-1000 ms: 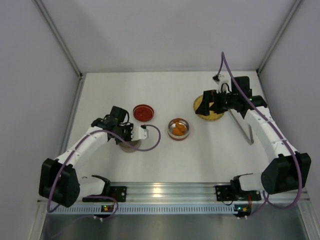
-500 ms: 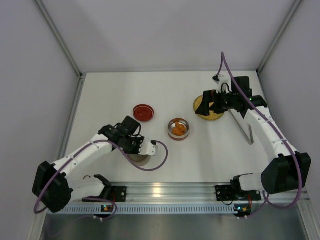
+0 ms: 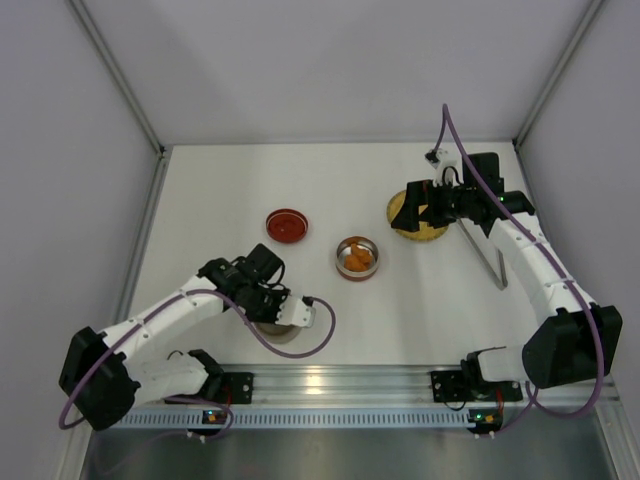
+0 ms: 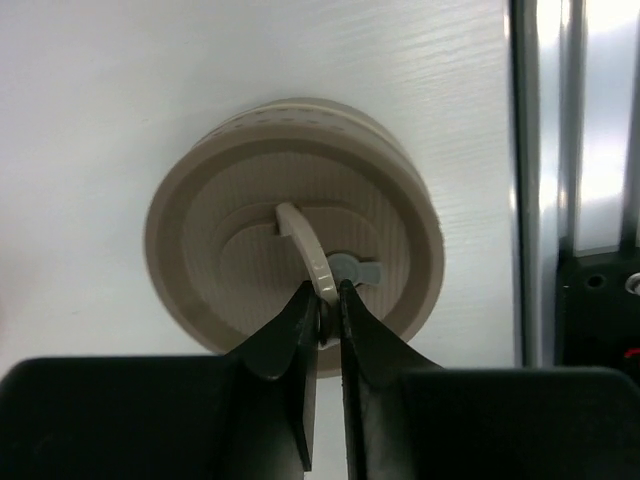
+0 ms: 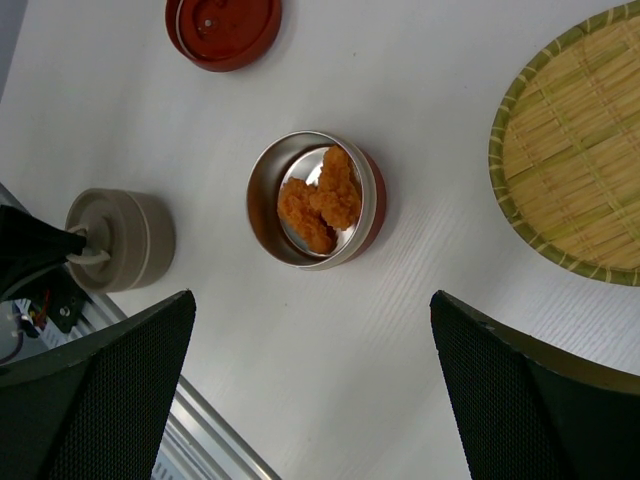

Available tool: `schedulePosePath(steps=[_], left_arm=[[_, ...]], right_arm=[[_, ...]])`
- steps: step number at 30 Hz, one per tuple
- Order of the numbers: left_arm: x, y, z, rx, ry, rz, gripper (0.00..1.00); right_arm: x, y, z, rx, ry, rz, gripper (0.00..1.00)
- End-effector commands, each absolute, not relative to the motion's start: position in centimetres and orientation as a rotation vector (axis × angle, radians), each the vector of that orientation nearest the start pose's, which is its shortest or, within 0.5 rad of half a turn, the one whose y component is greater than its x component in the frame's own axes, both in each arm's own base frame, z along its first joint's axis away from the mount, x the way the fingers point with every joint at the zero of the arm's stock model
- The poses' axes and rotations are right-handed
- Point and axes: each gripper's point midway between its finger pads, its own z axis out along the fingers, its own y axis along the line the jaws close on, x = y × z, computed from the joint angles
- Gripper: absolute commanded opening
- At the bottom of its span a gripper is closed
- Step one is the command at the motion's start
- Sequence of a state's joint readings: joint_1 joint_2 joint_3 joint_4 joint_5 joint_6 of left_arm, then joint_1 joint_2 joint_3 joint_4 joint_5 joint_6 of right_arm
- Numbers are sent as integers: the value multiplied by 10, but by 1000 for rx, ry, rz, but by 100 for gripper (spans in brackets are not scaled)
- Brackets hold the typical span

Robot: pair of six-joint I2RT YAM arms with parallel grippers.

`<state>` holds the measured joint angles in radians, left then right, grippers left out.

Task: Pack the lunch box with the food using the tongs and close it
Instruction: Move the packing box to the center of the board.

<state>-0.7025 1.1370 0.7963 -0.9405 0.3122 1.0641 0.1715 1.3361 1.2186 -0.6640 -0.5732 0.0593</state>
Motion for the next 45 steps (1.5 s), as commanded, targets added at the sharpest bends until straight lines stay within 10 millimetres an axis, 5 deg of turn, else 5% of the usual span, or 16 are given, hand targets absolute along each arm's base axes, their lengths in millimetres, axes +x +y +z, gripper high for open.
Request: schedulePosePath(steps=[1,6,15,30,38,39,40,44,45], left_arm=[[95,-119,54,-2428,-2048,560,18],[115,-129,63,-2489,-2099,502,28],[144,-157,95,-2552,-2169,507,31],[190,-163,97,-2567,-2312,356,34],[218,-166,105,-2512,-2466,400,52],[221,-168,113,-2516,-2483,420,53],[221,-172,119,-2517,-2495,472,67],[225,-184,148,-2537,-2560,561,71],[227,-186,153,-2523,-2592,575,82]], right_arm=[[317,149,233,-421,2243,782,99],[315,152,229,-424,2247,809,99],[312,154,229,-433,2242,826,99],[310,156,227,-441,2242,848,99],[310,156,226,-442,2247,846,100],[311,155,226,-442,2245,845,99],[310,156,226,-445,2246,845,100],[311,156,225,-450,2247,848,99],[312,156,225,-450,2246,849,99]])
